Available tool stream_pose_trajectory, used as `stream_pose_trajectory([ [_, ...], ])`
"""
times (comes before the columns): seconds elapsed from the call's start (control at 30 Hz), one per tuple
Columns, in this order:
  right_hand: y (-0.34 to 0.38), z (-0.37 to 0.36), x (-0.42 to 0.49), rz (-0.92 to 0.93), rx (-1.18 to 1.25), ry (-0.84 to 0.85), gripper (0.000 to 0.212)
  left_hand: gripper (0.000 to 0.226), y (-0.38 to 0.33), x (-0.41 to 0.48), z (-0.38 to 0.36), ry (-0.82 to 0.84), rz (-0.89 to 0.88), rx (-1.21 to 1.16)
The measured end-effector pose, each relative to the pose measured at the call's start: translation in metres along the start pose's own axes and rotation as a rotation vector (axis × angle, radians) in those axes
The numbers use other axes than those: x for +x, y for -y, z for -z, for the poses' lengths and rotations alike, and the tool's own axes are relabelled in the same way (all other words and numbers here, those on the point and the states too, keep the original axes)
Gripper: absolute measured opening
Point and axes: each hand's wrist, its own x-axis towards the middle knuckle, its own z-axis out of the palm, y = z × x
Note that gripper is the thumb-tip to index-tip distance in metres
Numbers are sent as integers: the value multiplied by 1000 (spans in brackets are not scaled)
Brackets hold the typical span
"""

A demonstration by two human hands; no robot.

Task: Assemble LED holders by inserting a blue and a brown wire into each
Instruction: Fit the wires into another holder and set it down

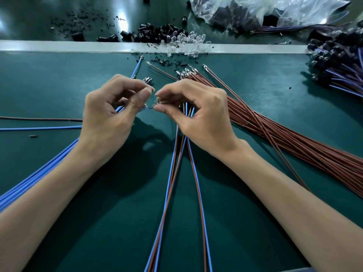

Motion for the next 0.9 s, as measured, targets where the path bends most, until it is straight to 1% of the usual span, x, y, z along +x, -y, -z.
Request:
stream_pose_trajectory([
  [0.1, -1, 0, 0, 34, -22, -17, 15, 6, -4, -1, -1, -12, 92, -93],
  [0.2, -1, -1, 0, 66, -33, -31, 15, 4, -6, 0, -1, 2, 142, -86],
  [0.33, -3, -1, 0, 95, -62, -42, 14, 4, -7, 1, 0, 64, 200, -77],
  [0.47, -3, -1, -1, 103, -70, -56, 12, 8, -9, 4, 3, 109, 298, -195],
  [0.57, -2, -1, 0, 110, -71, -65, 11, 9, -9, 4, 5, 143, 336, -231],
  [0.7, -2, 0, 0, 129, -67, -72, 12, 10, -9, 4, 6, 128, 404, -318],
  [0.8, -1, 0, 0, 148, -57, -75, 12, 10, -9, 4, 5, 146, 409, -316],
  [0.9, -2, 0, 0, 173, -67, -83, 12, 15, -10, 3, 5, 179, 390, -281],
])
